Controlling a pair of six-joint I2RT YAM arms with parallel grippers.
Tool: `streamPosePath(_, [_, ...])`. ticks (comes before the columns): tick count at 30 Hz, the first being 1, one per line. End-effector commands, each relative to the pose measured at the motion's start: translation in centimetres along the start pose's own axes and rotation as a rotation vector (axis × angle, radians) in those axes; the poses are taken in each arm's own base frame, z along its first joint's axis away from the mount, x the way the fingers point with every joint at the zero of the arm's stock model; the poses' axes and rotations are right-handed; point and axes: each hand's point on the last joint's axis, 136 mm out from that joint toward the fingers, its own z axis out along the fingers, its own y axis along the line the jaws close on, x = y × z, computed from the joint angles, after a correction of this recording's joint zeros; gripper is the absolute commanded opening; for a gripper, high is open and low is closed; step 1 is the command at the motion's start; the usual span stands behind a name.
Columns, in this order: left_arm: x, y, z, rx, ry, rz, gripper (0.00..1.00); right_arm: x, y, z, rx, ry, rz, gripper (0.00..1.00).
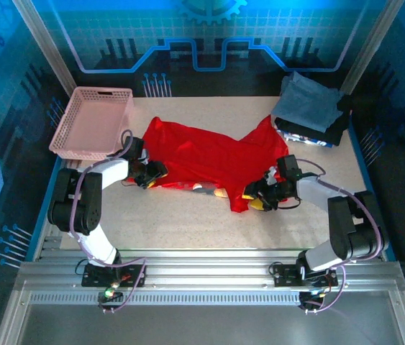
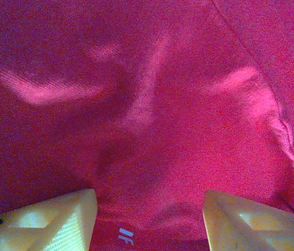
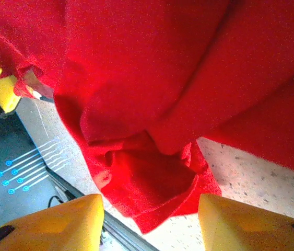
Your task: Fold and stack the t-shirts
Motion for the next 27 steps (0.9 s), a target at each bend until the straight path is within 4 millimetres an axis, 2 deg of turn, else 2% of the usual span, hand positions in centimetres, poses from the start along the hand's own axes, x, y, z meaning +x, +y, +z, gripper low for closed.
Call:
streamPosePath(1, [0.6, -0.4, -0.7, 0.009, 0.015, 0.029, 0.57, -0.4, -0.1, 0.4, -0.029, 0.006, 0.033, 0.53])
streamPosePath(10, [0.9, -0.1, -0.6, 0.003, 0.014, 0.023, 0.57, -0.2, -0.6, 0.9, -0.010, 0.035, 0.043, 0.49])
streamPosePath(13, [1.0, 0.1, -0.5, 0.001, 0.015, 0.019, 0.57, -0.5, -0.8, 1.1, 0.000, 0.033, 0.049, 0.39])
streamPosePath(18, [1.2, 0.3, -0.6, -0.005, 0.014, 0.019, 0.57, -1.3, -0.2, 0.8, 0.007, 0.011, 0.049, 0.10])
streamPosePath(20, [1.3, 0.6, -0.6, -0.013, 0.015, 0.019, 0.57, -1.3, 0.2, -0.1, 0.027, -0.002, 0.036, 0.00])
streamPosePath(23, [1.6, 0.9, -0.6, -0.021, 0.016, 0.017, 0.57, -1.0, 0.5, -2.3, 0.060, -0.025, 0.018, 0.00])
streamPosePath(27, [2.0, 1.5, -0.4, -0.035, 0.021, 0.006, 0.57, 0.2, -0.3, -5.7, 0.107, -0.042, 0.035, 0.00])
